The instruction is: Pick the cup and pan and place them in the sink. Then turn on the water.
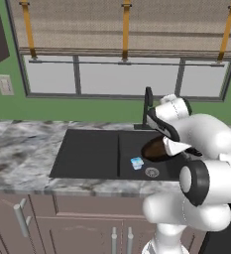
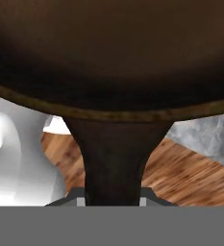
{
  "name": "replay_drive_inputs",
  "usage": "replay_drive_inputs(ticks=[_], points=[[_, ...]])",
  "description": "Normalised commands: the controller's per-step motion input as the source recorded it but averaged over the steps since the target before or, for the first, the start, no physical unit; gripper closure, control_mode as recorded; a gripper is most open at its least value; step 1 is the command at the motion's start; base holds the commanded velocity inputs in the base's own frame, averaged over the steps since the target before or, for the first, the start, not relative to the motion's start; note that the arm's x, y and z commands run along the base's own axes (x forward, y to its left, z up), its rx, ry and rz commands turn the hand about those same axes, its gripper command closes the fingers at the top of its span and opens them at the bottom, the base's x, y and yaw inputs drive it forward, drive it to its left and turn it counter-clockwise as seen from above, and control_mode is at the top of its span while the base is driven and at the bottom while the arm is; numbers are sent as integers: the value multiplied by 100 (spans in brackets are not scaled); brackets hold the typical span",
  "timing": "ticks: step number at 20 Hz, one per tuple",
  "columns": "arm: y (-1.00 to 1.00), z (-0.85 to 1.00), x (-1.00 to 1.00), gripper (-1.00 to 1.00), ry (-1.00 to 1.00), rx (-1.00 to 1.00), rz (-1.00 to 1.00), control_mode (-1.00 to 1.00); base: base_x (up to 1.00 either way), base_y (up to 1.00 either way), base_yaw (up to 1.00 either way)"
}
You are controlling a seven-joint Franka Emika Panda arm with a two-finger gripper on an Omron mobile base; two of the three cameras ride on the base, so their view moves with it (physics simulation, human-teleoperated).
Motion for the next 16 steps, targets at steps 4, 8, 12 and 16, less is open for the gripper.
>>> replay_drive_inputs(ticks=[4,8,12,16], points=[[-1,-8,3,100,0,0,9,-100,0,0,0],[0,-6,2,100,6,0,14,-100,0,0,0],[4,-19,15,100,6,0,11,-100,0,0,0],[8,-27,33,100,0,0,6,-100,0,0,0]])
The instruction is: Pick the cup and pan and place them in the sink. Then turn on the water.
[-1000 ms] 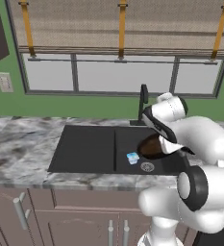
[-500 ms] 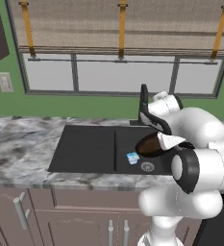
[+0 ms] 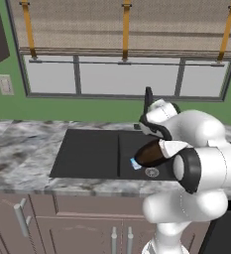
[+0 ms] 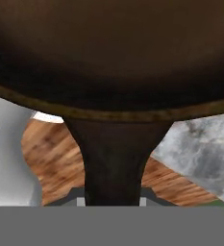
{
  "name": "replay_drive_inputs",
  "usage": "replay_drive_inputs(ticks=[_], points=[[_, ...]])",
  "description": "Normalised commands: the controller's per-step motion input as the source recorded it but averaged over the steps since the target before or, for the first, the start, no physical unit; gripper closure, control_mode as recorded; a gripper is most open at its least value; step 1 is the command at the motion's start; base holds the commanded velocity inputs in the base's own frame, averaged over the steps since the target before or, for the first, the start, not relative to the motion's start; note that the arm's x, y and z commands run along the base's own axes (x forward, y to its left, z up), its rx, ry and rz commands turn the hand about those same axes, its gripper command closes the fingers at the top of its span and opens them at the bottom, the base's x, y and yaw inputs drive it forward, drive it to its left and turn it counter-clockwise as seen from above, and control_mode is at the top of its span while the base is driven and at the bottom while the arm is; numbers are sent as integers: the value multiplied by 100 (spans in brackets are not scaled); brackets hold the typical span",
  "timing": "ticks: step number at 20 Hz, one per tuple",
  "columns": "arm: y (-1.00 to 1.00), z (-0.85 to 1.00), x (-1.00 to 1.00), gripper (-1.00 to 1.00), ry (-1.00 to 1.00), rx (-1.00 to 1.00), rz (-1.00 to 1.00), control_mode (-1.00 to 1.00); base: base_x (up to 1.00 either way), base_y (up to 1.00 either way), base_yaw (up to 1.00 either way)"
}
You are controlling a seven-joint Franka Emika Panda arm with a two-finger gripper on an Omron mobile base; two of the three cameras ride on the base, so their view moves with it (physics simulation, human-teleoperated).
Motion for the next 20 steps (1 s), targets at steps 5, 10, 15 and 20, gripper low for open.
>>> replay_drive_inputs(ticks=[5,10,15,20], points=[[5,-30,55,100,0,0,2,-100,0,0,0],[2,-32,63,100,0,0,0,-100,0,0,0],[0,-29,57,100,3,0,1,-100,0,0,0],[0,-47,47,100,5,0,0,-100,0,0,0]])
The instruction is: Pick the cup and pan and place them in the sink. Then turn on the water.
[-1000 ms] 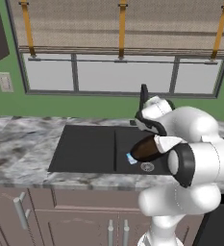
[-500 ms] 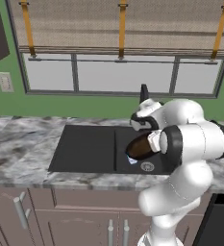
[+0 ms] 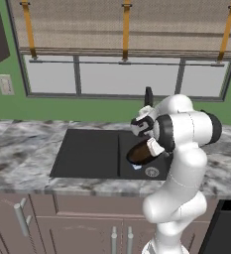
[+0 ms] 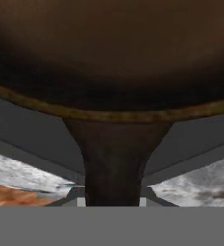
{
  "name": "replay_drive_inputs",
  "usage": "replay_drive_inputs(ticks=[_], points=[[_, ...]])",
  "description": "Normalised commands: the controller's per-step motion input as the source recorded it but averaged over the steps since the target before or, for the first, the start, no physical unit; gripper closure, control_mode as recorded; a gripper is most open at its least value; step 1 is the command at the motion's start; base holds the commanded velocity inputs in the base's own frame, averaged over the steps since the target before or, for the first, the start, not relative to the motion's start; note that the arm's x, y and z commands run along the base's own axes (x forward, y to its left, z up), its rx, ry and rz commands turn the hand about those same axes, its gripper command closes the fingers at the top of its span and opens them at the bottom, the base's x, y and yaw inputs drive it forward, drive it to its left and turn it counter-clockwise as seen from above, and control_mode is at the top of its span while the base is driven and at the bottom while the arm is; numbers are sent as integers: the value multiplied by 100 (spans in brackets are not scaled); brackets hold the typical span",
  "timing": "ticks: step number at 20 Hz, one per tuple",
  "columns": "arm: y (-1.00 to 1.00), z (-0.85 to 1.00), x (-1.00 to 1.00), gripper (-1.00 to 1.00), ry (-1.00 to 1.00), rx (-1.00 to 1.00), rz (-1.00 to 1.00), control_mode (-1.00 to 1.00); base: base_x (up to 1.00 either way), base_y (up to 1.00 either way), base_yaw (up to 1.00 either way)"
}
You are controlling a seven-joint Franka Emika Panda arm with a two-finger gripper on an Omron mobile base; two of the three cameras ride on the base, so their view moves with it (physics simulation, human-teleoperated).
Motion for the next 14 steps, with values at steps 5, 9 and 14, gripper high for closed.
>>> replay_drive_inputs(ticks=[5,9,14], points=[[-2,-75,38,100,3,0,0,-100,0,0,0],[0,-69,39,100,0,0,1,-100,0,0,0],[-1,-39,25,100,1,1,2,-100,0,0,0]])
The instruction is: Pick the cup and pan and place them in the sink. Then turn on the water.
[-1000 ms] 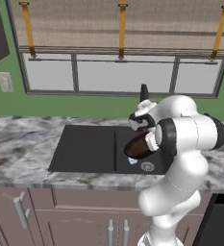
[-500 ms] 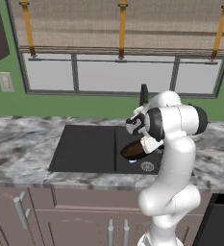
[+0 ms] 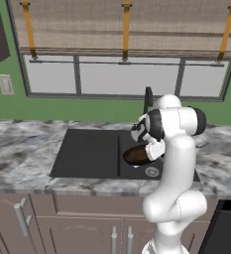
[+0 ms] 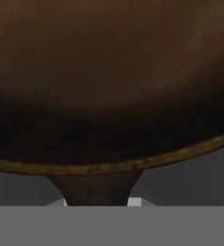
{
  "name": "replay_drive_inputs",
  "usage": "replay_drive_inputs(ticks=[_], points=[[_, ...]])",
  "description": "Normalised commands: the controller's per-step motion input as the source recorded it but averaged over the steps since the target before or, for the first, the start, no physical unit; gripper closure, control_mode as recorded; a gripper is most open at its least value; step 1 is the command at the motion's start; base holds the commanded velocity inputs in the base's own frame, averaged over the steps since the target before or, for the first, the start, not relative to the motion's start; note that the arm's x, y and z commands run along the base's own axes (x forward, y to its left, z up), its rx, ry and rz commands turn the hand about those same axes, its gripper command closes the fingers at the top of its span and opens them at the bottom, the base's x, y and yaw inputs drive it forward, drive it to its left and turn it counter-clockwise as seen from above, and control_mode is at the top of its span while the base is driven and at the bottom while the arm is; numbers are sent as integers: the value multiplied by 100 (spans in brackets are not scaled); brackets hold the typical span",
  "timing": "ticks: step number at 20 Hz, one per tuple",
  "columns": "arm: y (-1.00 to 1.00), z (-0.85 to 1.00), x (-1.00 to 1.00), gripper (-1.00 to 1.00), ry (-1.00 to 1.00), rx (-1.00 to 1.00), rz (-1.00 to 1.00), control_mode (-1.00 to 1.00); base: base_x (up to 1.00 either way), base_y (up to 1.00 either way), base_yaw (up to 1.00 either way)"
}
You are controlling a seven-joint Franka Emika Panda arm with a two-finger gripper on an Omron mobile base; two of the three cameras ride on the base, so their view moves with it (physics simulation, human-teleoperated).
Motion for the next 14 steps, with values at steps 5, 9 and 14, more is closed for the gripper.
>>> replay_drive_inputs(ticks=[5,9,14], points=[[0,0,2,100,1,0,1,-100,0,0,0],[0,0,0,100,0,0,0,-100,0,0,0],[7,0,0,-100,0,0,0,-100,0,0,0]])
